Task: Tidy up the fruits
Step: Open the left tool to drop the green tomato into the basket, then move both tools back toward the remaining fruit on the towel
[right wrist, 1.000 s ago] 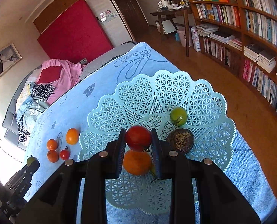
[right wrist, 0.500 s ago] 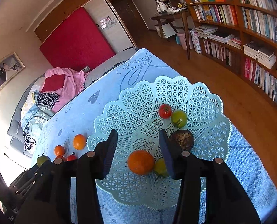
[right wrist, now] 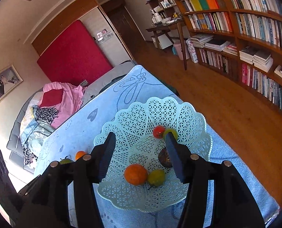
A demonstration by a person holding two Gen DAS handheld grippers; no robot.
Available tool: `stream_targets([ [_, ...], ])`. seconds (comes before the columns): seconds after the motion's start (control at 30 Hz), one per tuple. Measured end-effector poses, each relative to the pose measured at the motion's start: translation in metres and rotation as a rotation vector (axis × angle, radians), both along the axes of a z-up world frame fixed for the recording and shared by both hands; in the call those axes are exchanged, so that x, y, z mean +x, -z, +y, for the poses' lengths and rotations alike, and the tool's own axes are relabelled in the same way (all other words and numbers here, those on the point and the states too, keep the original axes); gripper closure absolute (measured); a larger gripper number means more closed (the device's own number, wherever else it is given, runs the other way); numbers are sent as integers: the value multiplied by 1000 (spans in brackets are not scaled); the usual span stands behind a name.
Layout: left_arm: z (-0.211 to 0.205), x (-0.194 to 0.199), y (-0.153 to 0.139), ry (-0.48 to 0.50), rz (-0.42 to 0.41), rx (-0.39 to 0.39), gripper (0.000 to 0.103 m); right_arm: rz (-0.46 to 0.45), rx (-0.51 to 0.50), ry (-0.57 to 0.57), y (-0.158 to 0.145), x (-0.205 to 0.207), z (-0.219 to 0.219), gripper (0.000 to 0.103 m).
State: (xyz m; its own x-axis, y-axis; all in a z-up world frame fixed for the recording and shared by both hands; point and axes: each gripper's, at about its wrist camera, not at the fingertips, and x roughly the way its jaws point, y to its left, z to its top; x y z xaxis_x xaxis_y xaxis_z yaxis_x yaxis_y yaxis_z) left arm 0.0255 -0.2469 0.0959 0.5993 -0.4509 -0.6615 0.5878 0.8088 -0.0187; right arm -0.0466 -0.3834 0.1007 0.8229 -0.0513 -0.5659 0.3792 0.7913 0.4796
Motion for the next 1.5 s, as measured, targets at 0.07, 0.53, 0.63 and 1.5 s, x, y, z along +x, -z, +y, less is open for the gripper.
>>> stream_targets([
  [0.07, -9, 0, 2, 17, -1, 6, 68, -2, 5, 6, -1, -1, -3, 46],
  [0.53, -19, 7, 4, 8, -30, 15, 24, -6, 21, 3, -1, -1, -1, 36],
  [0.63, -10, 10, 4, -20, -27, 11, 19, -9, 21, 3, -2, -2, -1, 35],
  [1.5, 77, 19, -15, -256, -73, 14, 8, -120, -41, -81, -24, -10, 40, 29],
])
